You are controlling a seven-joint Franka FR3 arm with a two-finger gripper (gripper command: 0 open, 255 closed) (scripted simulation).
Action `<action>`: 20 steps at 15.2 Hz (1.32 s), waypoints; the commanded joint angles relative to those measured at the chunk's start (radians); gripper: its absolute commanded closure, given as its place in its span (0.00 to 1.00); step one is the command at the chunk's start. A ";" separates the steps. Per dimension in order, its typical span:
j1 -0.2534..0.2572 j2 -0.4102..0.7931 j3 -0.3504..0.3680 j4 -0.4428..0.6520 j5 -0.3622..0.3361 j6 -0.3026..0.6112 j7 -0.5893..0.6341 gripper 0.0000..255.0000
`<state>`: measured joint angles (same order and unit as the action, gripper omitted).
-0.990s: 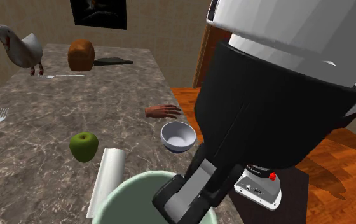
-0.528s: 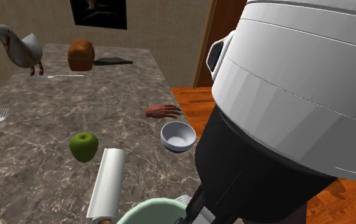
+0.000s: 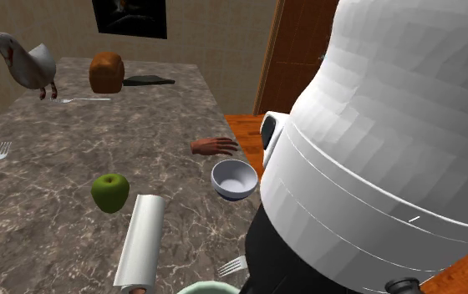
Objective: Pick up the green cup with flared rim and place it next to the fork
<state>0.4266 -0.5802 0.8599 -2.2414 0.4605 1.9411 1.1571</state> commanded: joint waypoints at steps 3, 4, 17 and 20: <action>-0.001 0.008 0.021 -0.044 0.010 0.055 -0.005 1.00; -0.001 0.011 0.028 -0.055 0.013 0.068 -0.006 1.00; -0.024 0.074 0.127 -0.175 0.039 0.257 -0.006 1.00; -0.036 0.097 0.156 -0.198 0.041 0.304 -0.004 1.00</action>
<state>0.3968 -0.4927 1.0032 -2.4341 0.5017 2.2277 1.1503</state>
